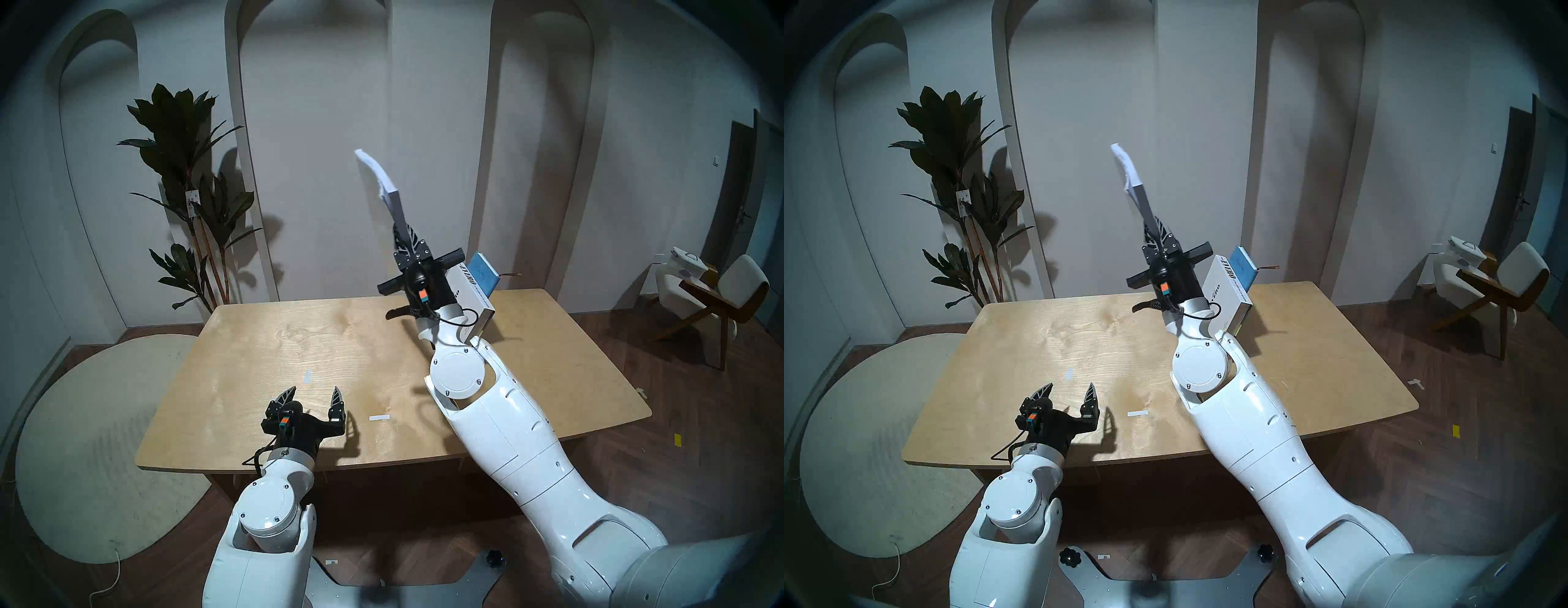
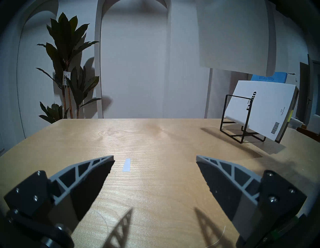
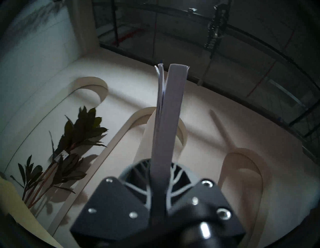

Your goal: Stack the books into one stack

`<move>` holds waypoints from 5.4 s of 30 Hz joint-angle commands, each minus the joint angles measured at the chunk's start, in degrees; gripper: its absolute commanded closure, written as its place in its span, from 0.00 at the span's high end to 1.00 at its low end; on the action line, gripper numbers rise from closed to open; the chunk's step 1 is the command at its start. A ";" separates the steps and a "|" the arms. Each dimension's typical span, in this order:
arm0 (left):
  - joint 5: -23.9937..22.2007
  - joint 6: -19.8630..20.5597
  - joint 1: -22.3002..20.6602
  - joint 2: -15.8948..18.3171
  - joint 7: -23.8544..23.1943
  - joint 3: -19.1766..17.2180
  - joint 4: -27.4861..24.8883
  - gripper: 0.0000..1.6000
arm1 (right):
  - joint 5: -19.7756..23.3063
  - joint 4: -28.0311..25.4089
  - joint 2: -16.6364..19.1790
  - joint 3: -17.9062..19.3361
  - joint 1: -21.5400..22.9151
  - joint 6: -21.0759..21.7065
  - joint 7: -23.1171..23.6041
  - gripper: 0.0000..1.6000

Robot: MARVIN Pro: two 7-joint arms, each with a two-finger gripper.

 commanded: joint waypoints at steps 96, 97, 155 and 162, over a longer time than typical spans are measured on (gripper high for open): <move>-0.06 -0.30 -0.39 0.14 0.04 0.03 -1.02 1.00 | 11.74 8.52 -12.91 6.08 2.23 25.47 26.73 1.00; -0.06 -0.30 -0.39 0.13 0.04 0.02 -1.01 1.00 | 11.78 8.31 -12.80 6.30 2.44 24.80 26.41 1.00; 0.02 -0.34 -0.84 0.12 -0.01 -0.05 0.22 1.00 | 17.10 -29.65 -6.87 21.46 -29.51 9.15 2.93 1.00; 0.01 -0.39 -0.87 0.12 -0.01 -0.04 0.09 1.00 | 19.17 -28.32 -7.42 25.53 -33.99 10.98 -3.02 1.00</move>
